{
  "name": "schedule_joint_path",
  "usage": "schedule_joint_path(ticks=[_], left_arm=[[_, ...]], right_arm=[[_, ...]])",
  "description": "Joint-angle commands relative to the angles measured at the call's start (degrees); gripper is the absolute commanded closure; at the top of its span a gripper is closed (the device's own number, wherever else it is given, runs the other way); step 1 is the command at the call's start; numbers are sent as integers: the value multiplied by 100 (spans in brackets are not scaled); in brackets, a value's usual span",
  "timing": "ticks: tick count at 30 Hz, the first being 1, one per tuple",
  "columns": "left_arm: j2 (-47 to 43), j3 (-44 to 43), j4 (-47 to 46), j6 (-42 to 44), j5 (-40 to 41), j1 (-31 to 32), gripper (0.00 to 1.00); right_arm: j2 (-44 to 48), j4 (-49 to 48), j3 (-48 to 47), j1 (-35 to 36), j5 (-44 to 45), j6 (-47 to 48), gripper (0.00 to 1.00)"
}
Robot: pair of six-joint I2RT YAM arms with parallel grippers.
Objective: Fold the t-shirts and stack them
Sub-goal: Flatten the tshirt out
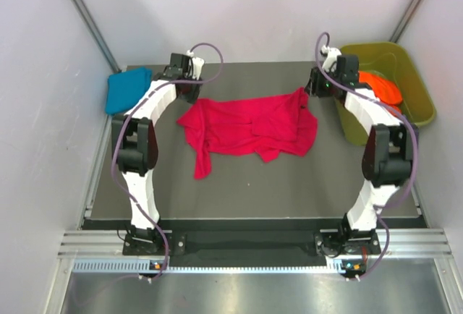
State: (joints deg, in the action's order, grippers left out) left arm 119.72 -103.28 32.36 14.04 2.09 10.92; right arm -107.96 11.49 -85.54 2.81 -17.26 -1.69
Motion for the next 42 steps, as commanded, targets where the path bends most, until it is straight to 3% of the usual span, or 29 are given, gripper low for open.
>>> schedule_joint_path(ticks=[1, 6, 13, 23, 34, 42], left_arm=[[-834, 501, -151, -384, 73, -2, 40], [-1406, 1344, -37, -613, -129, -2, 40], [-1654, 1408, 51, -692, -147, -2, 40], [-1847, 1592, 34, -622, 99, -2, 40], [-1777, 1513, -19, -728, 38, -2, 40], [-1592, 1285, -28, -842, -59, -2, 40]], right_arm=[[1066, 581, 615, -43, -907, -217, 57], [1453, 637, 1687, -26, -1692, -850, 65], [883, 618, 2120, 0, -2273, -1263, 68], [232, 978, 1769, 220, -1782, -938, 70], [486, 1268, 1830, 343, -1527, -710, 69], [443, 1260, 1918, 361, -1140, -350, 61]])
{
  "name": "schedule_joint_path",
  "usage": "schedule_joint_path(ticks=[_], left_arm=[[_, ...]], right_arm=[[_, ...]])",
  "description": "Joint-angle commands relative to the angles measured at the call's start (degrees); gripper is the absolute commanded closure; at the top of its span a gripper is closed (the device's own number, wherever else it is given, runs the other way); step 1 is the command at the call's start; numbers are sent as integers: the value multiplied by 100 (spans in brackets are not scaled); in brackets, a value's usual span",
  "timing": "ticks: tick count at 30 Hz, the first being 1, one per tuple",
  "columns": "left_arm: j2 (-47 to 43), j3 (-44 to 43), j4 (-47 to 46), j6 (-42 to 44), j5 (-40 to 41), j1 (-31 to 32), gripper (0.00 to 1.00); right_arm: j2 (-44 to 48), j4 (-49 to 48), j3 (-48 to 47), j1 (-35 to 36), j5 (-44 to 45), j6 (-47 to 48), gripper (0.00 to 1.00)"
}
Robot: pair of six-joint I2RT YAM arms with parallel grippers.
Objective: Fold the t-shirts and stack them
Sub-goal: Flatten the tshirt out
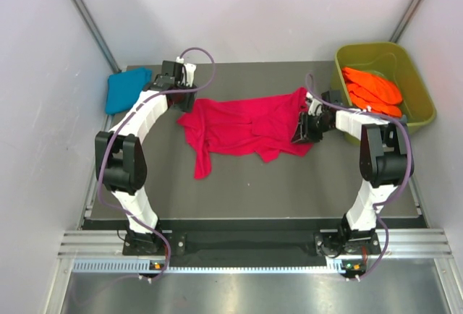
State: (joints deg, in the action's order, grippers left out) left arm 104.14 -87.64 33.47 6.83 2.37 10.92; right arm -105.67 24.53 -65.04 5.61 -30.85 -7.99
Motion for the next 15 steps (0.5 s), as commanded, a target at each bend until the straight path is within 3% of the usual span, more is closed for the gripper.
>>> schedule_joint_path(ticks=[1, 5, 15], left_arm=[[-25, -289, -139, -112, -96, -2, 40], [-25, -280, -139, -112, -44, -2, 40], [-87, -166, -157, -50, 62, -2, 40]], right_arm=[[178, -37, -158, 81, 316, 359, 59], [11, -28, -351, 81, 387, 447, 58], [-209, -107, -554, 125, 176, 342, 70]])
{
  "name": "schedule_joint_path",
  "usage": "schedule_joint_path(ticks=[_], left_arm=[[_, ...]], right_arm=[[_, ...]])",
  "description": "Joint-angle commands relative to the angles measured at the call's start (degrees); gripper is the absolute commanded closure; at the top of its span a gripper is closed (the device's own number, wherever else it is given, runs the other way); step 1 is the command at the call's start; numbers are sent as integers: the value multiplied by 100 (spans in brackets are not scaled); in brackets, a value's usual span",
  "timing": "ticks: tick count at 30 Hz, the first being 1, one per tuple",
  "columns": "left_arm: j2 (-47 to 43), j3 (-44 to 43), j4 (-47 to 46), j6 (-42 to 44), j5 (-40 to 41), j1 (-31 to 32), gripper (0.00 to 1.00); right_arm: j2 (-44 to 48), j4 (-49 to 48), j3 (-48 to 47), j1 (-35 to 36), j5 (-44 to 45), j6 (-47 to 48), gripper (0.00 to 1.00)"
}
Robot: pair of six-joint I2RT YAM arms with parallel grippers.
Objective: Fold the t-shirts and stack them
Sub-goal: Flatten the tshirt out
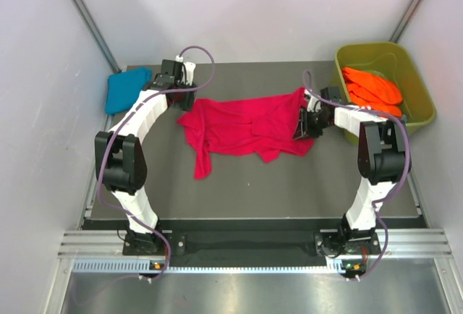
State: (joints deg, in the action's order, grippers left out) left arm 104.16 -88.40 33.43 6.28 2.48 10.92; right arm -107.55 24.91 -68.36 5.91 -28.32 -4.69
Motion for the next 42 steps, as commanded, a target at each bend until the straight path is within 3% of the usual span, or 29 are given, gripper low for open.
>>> schedule_joint_path(ticks=[1, 8, 10, 17, 24, 27, 33, 37, 42], left_arm=[[-89, -98, -144, 13, 59, -2, 40], [-36, -195, -170, 13, 68, -2, 40], [-36, -186, -170, 22, 86, -2, 40], [-54, -160, -179, 48, 138, -2, 40], [-220, 200, -223, -171, 447, -238, 39], [-238, 411, -179, -364, 332, -353, 33], [-379, 859, 50, -767, -544, -450, 34], [-449, 1131, 146, -980, -1203, -450, 44], [-590, 1641, 191, -1568, -2031, -686, 46]], right_arm=[[-21, -135, -222, 103, -78, 3, 70], [85, -144, -55, 129, -165, -67, 71], [76, -179, -46, 156, -331, -94, 81], [111, -153, -239, 226, -456, -138, 100], [576, -258, -617, 209, -561, -497, 100], [682, -425, -872, 217, -631, -664, 100], [551, -530, -1619, 165, -622, -726, 100], [375, -566, -1909, 156, -579, -753, 100], [278, -618, -1936, 156, -596, -832, 100]])
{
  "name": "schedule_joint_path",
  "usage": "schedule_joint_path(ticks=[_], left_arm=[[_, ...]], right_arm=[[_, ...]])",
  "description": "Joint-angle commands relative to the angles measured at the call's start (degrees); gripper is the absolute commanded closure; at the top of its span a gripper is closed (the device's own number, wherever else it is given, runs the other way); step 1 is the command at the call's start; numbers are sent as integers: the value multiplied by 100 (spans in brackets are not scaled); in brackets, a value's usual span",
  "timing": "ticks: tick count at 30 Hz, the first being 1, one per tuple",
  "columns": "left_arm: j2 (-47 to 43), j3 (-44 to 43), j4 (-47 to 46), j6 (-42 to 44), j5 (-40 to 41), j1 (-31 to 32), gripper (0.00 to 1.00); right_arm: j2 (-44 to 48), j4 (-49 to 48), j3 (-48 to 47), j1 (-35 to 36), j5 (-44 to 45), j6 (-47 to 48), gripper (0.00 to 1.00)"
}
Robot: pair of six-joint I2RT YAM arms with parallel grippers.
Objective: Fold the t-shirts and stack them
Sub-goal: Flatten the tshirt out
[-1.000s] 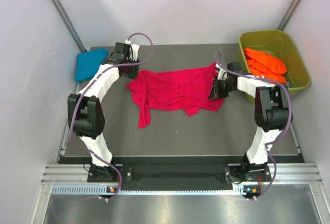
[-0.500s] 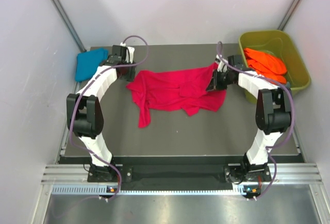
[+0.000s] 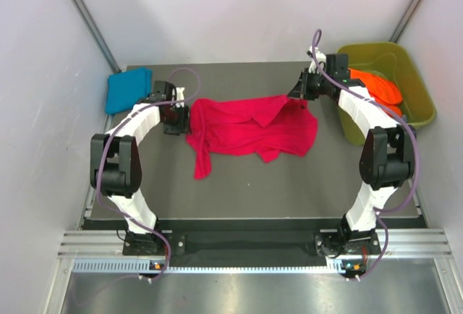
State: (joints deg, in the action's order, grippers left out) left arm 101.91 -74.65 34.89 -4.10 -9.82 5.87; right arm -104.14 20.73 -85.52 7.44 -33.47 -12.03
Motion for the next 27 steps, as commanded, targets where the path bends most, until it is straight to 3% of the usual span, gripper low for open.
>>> schedule_joint_path(ticks=[1, 9, 27], left_arm=[[-391, 363, -8, -626, -906, -235, 46], [-338, 671, -149, -1058, -1337, -525, 47], [171, 364, -413, -1164, -1566, -525, 58]], right_arm=[[-72, -227, -220, 3, -80, -98, 100], [-19, -210, -106, -6, -37, -71, 100], [-45, -192, -62, 3, 122, 25, 100]])
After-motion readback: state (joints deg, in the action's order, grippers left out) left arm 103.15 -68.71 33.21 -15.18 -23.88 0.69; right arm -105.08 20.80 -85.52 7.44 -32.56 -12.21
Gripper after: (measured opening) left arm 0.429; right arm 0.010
